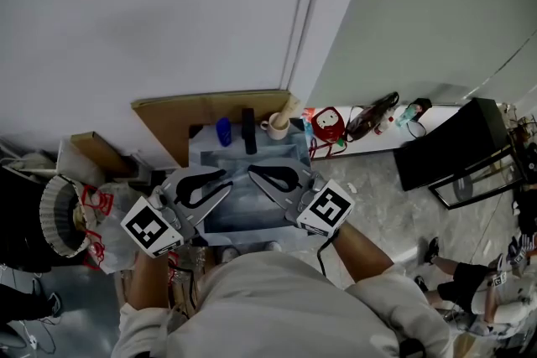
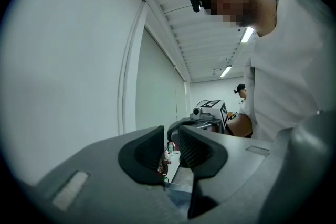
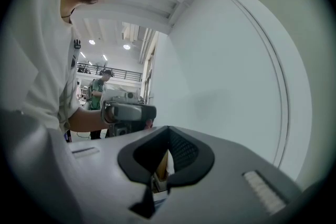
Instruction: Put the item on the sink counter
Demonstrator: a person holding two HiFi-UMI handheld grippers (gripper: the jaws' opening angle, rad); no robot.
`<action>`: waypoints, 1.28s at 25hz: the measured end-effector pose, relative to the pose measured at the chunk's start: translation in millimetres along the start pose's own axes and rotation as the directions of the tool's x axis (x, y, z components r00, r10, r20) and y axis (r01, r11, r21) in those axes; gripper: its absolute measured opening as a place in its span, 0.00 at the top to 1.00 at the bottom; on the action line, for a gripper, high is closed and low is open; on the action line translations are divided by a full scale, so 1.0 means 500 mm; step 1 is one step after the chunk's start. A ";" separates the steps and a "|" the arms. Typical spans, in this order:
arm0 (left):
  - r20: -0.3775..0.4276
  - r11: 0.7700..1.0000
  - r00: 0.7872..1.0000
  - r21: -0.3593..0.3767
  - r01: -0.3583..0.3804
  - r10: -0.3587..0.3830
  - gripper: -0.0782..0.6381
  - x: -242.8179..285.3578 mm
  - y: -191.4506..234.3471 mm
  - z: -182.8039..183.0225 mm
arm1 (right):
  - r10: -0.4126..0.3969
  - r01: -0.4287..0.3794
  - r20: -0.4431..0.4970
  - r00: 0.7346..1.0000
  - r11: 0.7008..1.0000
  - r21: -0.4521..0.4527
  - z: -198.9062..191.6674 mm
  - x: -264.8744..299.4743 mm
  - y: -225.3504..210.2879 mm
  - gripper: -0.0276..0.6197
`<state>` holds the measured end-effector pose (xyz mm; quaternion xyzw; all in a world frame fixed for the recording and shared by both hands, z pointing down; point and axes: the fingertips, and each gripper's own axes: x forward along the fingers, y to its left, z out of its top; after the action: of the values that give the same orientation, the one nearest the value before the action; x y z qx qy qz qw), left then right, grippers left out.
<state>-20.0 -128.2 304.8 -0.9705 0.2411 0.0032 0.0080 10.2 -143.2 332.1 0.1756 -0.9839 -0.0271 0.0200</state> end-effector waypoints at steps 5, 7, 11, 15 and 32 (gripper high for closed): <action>0.012 1.000 1.000 -0.013 -0.021 0.022 0.84 -0.013 -0.008 0.011 | -0.002 0.002 0.013 1.000 1.000 0.031 0.019 0.000 0.010 0.95; 0.019 0.999 0.999 -0.021 -0.033 0.034 0.87 -0.019 -0.005 0.015 | -0.004 0.004 0.011 1.000 1.000 0.026 0.015 -0.003 0.009 0.95; 0.016 0.999 0.999 -0.027 -0.031 0.031 0.88 -0.023 -0.005 0.017 | -0.005 0.005 0.005 1.000 1.000 0.004 0.002 -0.011 0.007 0.95; 0.012 1.000 1.000 -0.022 -0.020 0.020 0.88 -0.020 -0.010 0.018 | -0.009 0.009 0.004 1.000 1.000 0.006 0.003 -0.013 0.007 0.95; -0.002 1.000 1.000 -0.010 -0.019 0.019 0.88 -0.015 -0.007 0.014 | 0.000 0.000 0.008 1.000 1.000 0.000 0.008 -0.016 0.013 0.95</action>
<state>-25.2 -121.5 297.9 -0.9682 0.2502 0.0033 0.0029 15.4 -134.2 328.2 0.1754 -0.9840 -0.0280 0.0163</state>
